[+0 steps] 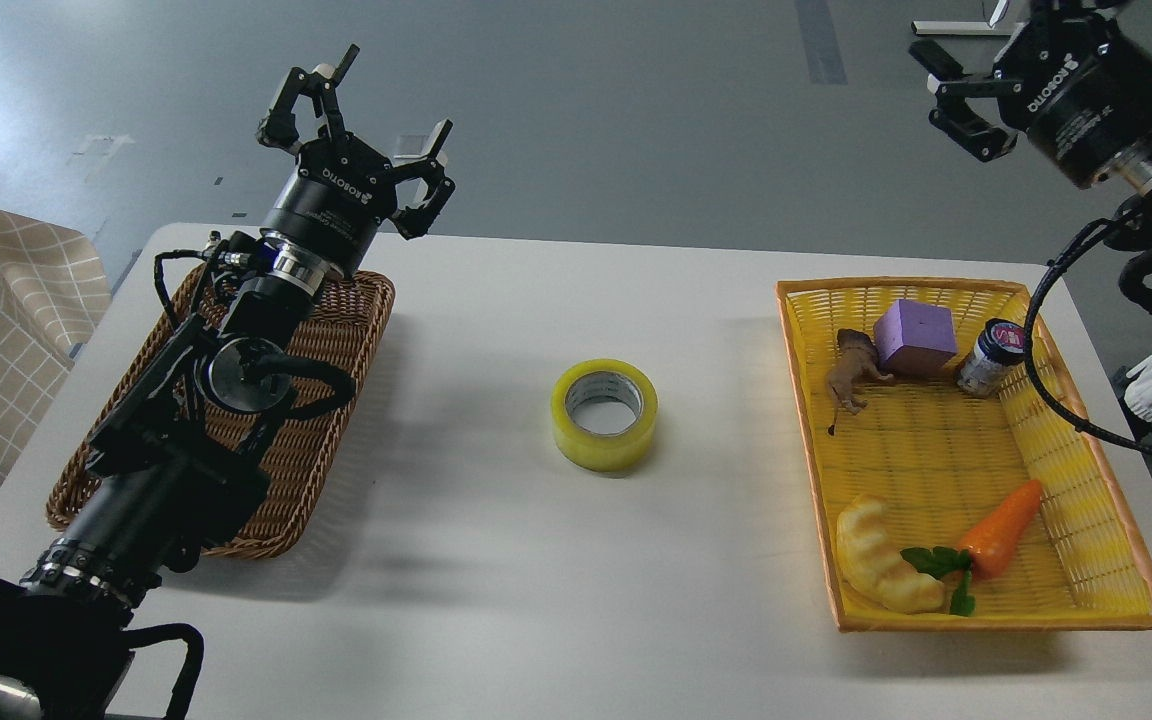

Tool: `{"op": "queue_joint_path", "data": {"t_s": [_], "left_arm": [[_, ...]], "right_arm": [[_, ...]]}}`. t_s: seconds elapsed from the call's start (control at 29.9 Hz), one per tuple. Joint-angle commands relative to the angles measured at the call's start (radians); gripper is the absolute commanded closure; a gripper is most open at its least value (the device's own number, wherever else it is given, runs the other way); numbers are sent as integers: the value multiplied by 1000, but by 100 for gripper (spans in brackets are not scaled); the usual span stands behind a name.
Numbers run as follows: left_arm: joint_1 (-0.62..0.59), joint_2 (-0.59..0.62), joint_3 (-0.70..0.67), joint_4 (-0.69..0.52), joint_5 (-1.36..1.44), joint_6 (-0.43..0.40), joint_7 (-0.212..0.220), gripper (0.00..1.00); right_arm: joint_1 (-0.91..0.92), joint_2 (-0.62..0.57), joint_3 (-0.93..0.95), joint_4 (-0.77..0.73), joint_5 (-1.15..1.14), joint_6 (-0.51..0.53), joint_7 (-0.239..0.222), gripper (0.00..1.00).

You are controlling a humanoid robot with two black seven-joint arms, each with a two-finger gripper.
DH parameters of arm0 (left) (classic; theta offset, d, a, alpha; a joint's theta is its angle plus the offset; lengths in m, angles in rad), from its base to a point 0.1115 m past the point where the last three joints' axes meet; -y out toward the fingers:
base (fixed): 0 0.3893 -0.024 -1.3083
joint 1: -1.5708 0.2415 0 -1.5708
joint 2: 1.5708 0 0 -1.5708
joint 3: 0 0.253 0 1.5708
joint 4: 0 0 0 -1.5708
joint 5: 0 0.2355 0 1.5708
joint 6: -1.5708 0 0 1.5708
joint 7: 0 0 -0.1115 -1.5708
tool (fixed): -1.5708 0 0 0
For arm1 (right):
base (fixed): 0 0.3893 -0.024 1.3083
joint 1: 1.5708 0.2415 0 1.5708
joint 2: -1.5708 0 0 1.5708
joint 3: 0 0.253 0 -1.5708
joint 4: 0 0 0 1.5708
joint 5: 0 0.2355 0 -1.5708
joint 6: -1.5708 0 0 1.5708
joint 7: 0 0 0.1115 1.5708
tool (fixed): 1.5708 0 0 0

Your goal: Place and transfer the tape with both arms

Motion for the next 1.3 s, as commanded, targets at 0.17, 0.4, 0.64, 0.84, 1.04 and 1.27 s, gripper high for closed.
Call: {"op": "queue_joint_path", "data": {"t_s": [0.17,0.4,0.64,0.84,1.04,1.27], "left_arm": [[-20,22,0,0,1,0,-2,2],[-22,32,0,0,14,0,-2,2],[-35,48,1,-2,83,0,-2,2],[-37,46,6,-15,227,0,-3,2],[-35,100,78,-138,453,0,-3,2],[-28,184,195,-302,640,78,3,2]], "right_arm": [[-49,203,161,-59,253,0,0,0],[-110,338,232,-34,291,0,-2,0],[-150,338,260,-30,298,0,-3,0],[-189,338,266,-28,311,0,-10,0],[-230,338,263,-13,311,0,-11,0],[-290,338,267,1,311,0,-10,0]]}}
